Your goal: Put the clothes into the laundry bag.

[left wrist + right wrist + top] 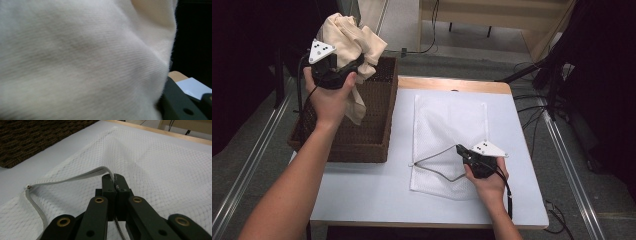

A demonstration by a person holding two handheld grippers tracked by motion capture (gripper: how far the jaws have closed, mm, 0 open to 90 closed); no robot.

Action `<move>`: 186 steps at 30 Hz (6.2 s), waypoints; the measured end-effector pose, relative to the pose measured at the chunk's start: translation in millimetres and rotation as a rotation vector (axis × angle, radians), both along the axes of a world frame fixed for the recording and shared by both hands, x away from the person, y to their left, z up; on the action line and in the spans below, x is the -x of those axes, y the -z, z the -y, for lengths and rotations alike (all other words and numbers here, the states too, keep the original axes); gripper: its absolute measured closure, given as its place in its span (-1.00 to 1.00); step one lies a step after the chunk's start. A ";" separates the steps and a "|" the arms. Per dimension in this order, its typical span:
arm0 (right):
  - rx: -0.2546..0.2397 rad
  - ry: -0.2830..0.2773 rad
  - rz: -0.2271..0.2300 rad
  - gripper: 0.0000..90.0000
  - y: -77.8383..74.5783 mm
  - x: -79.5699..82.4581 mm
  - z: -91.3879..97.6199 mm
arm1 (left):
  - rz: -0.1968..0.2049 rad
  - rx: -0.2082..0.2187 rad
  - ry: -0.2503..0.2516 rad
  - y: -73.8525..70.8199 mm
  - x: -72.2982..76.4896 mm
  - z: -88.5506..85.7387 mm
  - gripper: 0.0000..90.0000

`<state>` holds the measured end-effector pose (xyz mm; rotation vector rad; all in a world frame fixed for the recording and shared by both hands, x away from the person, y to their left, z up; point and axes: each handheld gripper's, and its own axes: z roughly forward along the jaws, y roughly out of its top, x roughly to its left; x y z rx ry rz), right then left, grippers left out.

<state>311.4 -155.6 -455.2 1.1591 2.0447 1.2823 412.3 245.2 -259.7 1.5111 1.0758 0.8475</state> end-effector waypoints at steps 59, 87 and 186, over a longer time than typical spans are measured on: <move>-0.057 0.051 0.000 1.00 0.1 -2.8 15.9 | -0.311 0.081 0.424 160.7 203.7 32.7 -0.71; -0.055 0.038 -0.005 1.00 1.5 -1.5 16.0 | -0.553 -0.178 0.459 194.3 101.9 163.3 -0.14; -0.094 0.017 0.018 1.00 -12.8 4.3 13.9 | -0.806 -0.294 0.875 185.5 97.0 218.2 1.00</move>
